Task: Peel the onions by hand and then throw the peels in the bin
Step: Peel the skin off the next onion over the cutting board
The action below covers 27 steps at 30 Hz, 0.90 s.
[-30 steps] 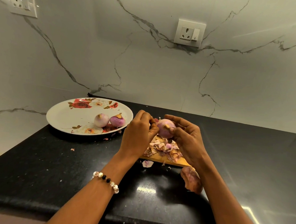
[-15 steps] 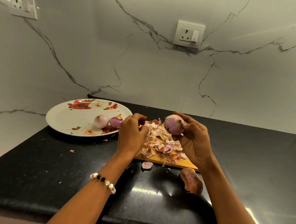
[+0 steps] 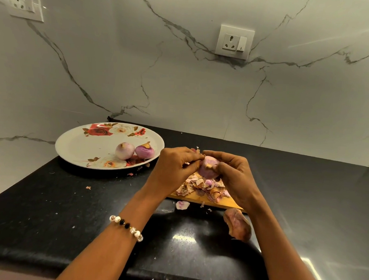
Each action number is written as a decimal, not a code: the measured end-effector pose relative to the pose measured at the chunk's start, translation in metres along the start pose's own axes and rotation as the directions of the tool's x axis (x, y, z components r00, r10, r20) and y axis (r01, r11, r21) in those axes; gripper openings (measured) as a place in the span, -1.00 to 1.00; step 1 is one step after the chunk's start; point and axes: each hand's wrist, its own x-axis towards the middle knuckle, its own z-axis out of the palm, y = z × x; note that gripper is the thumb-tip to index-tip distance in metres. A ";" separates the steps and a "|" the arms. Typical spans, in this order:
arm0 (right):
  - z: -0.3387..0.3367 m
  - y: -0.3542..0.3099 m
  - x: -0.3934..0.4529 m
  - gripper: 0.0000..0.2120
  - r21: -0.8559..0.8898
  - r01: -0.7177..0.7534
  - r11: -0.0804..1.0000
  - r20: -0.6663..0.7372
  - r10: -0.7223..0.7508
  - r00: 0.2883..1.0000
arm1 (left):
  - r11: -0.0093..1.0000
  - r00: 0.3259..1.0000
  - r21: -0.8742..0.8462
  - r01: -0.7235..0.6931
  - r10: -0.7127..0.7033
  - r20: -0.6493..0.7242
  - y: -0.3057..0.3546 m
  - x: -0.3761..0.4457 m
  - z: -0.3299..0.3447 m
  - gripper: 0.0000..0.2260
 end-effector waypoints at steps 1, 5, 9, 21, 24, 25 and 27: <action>0.000 0.000 0.000 -0.74 -0.006 0.000 1.000 -0.005 0.000 1.000 | 1.000 1.000 0.001 -0.005 0.005 0.011 0.000 0.000 0.000 -0.81; -0.002 0.000 -0.001 -0.74 -0.009 -0.019 1.000 -0.010 0.019 1.000 | 1.000 0.999 0.016 -0.023 0.022 0.048 0.000 0.000 -0.001 -0.79; 0.000 0.001 0.000 -0.72 -0.025 -0.033 0.999 -0.009 0.032 0.999 | 0.999 0.998 0.044 -0.032 0.030 0.053 -0.001 0.000 0.000 -0.81; -0.005 0.006 0.003 -0.70 -0.037 -0.039 0.999 0.006 0.039 0.999 | 1.000 0.998 -0.012 -0.014 0.015 0.068 -0.003 -0.001 -0.001 -0.78; -0.005 0.006 0.003 -0.70 -0.043 -0.054 0.998 0.014 0.054 0.998 | 1.000 0.998 -0.025 0.008 -0.006 0.064 -0.003 -0.001 -0.002 -0.79; -0.005 0.006 0.002 -0.70 -0.043 -0.052 0.998 0.012 0.053 0.999 | 1.000 0.998 -0.028 0.009 -0.007 0.063 -0.003 -0.002 -0.002 -0.79; -0.005 0.006 0.002 -0.70 -0.043 -0.050 0.998 0.007 0.051 0.999 | 1.000 0.998 -0.027 0.010 -0.008 0.062 -0.003 -0.002 -0.001 -0.80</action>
